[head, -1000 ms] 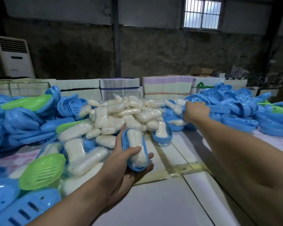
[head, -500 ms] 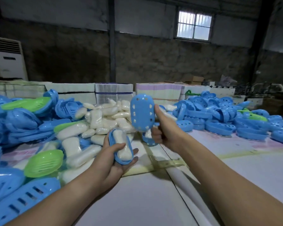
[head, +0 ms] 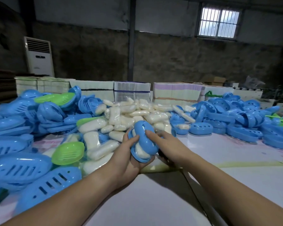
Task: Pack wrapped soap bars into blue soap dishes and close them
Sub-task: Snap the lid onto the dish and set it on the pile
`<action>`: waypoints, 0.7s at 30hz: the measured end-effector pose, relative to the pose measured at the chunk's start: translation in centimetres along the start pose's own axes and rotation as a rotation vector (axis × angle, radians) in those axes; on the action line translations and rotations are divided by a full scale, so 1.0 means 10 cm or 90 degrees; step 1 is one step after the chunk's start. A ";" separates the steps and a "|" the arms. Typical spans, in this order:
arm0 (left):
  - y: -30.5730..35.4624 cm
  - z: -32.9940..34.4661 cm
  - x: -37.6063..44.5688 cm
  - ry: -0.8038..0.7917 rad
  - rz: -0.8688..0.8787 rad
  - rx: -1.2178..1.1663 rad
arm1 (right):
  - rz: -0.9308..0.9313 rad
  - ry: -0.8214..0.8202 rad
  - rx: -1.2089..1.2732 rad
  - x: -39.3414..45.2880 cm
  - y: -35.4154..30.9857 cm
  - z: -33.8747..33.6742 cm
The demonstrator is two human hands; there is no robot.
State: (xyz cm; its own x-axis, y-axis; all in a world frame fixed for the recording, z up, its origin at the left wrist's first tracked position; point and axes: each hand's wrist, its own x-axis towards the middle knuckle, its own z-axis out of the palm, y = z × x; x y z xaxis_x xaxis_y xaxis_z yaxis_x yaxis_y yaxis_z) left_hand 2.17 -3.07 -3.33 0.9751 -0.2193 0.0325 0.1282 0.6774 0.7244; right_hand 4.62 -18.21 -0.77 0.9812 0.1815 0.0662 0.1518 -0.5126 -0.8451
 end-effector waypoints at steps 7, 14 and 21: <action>0.02 0.01 0.02 -0.012 -0.015 -0.029 | -0.116 0.070 -0.039 0.02 0.00 0.03; 0.03 0.07 -0.01 -0.027 -0.032 -0.031 | -0.128 0.071 0.053 0.01 -0.04 0.01; 0.03 0.08 -0.03 -0.014 -0.010 0.026 | -0.095 0.047 0.023 -0.03 -0.05 0.02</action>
State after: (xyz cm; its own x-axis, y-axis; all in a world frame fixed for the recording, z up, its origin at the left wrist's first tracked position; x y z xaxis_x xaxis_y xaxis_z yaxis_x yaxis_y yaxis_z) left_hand 1.77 -3.37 -2.61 0.9688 -0.2453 0.0356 0.1356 0.6445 0.7525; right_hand 4.25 -17.79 -0.45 0.9544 0.1910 0.2295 0.2932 -0.4543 -0.8412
